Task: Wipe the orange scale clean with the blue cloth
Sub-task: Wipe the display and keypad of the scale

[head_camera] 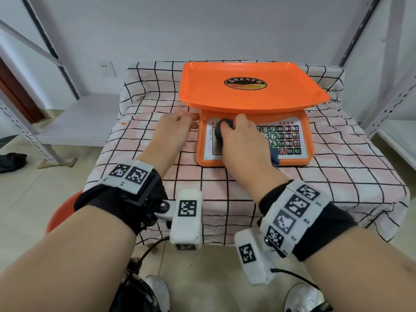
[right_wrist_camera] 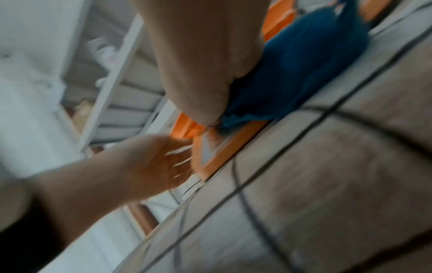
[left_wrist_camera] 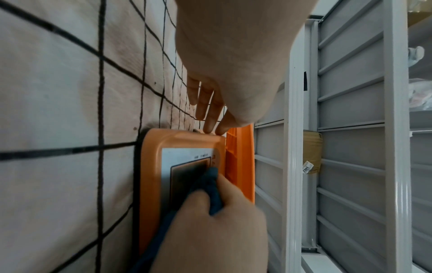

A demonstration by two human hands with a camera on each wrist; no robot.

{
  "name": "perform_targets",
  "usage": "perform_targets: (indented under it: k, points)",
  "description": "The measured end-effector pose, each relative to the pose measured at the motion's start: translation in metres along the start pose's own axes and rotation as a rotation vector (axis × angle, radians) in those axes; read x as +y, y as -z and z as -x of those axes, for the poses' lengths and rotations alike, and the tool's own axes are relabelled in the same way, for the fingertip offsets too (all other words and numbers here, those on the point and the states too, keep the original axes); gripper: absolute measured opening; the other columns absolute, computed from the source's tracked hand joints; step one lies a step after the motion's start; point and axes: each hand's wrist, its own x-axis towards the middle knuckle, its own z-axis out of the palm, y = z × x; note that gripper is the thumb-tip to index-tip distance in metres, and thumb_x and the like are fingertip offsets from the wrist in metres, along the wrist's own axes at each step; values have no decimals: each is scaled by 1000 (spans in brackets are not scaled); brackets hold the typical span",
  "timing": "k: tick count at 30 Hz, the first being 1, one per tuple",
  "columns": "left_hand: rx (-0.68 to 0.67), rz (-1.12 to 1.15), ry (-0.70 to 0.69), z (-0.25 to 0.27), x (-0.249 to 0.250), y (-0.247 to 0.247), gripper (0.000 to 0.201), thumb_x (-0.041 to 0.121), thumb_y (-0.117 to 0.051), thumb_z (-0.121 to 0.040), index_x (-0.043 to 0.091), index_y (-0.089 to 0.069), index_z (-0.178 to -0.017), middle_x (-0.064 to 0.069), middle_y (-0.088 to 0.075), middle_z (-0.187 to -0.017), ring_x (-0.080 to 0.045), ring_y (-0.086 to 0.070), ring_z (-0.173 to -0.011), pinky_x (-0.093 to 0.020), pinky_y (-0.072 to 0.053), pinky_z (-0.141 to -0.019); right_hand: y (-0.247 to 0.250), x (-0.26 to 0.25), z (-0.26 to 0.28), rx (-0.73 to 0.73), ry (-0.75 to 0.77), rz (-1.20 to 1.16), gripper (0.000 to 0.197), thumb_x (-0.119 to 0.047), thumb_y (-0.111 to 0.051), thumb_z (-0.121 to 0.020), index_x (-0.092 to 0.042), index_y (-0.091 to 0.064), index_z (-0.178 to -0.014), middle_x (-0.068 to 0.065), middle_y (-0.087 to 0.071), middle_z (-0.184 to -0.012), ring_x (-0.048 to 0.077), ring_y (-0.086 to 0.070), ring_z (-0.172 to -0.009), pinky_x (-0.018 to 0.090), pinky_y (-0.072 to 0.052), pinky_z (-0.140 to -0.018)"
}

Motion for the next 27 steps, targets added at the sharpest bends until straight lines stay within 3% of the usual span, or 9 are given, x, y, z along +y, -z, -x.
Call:
perform_targets:
  k: [3,6,10,13,15,19,23,25,27]
  points:
    - [2,7,8,-3,-1,1,27,12,-43,-88,24,-67,-91,-2,-69,-100,-13,-59,-99,-23,-43,-77,2,-1,-3,-67,135,-83,37,-13,-43,-93,-19,-48,-130,10,-41,-114,32,-46,-103,33,-31,-69]
    - [-14,-5,16,-5,-2,3,26,12,-43,-89,23,-66,-91,-1,-68,-98,-13,-59,-100,-24,-42,-76,9,17,-8,-135,159,-170,39,-19,-42,-94,-32,-52,-129,7,-44,-109,29,-48,-98,31,-36,-70]
    - [-46,-48,25,-5,-7,8,26,13,-42,-89,20,-67,-93,-1,-68,-95,-12,-60,-94,-23,-44,-76,2,7,-12,6,113,-65,36,-15,-40,-95,-24,-51,-128,10,-45,-105,27,-46,-81,32,-34,-64]
    - [-75,-20,67,-3,-9,9,25,12,-45,-88,20,-69,-90,-2,-70,-92,-12,-60,-87,-23,-45,-76,-2,-6,-16,60,56,14,35,-12,-40,-95,-16,-46,-129,12,-47,-106,30,-54,-84,33,-33,-62]
    - [-73,-5,79,-2,-9,10,26,12,-45,-88,19,-70,-91,-1,-70,-89,-11,-61,-85,-23,-45,-75,-1,-11,-21,81,41,15,27,-13,-40,-95,-15,-51,-120,10,-47,-99,31,-58,-86,32,-32,-60]
    - [-86,26,92,-3,-9,10,26,14,-44,-89,16,-69,-94,1,-68,-85,-10,-61,-82,-23,-45,-76,3,-6,-16,-45,119,-143,29,-20,-40,-95,-25,-60,-116,1,-34,-94,28,-54,-91,31,-30,-61]
    - [-68,17,96,-9,-8,19,23,16,-47,-88,22,-69,-89,3,-72,-89,-10,-63,-84,-25,-46,-82,1,4,-3,-111,248,-140,33,-21,-44,-93,-29,-61,-119,2,-46,-105,25,-53,-92,30,-36,-60]
    - [-41,24,98,-10,-9,23,25,13,-44,-89,22,-68,-88,4,-71,-87,-12,-64,-87,-26,-47,-85,-2,3,-1,17,297,-84,30,-14,-48,-89,-20,-64,-113,7,-52,-100,29,-56,-85,30,-35,-54]
    - [-42,22,95,-8,-10,25,24,12,-45,-89,18,-68,-89,2,-70,-86,-14,-63,-87,-28,-47,-86,-3,-1,-4,317,332,-133,25,-9,-50,-83,-9,-68,-100,13,-59,-88,31,-58,-72,30,-39,-49]
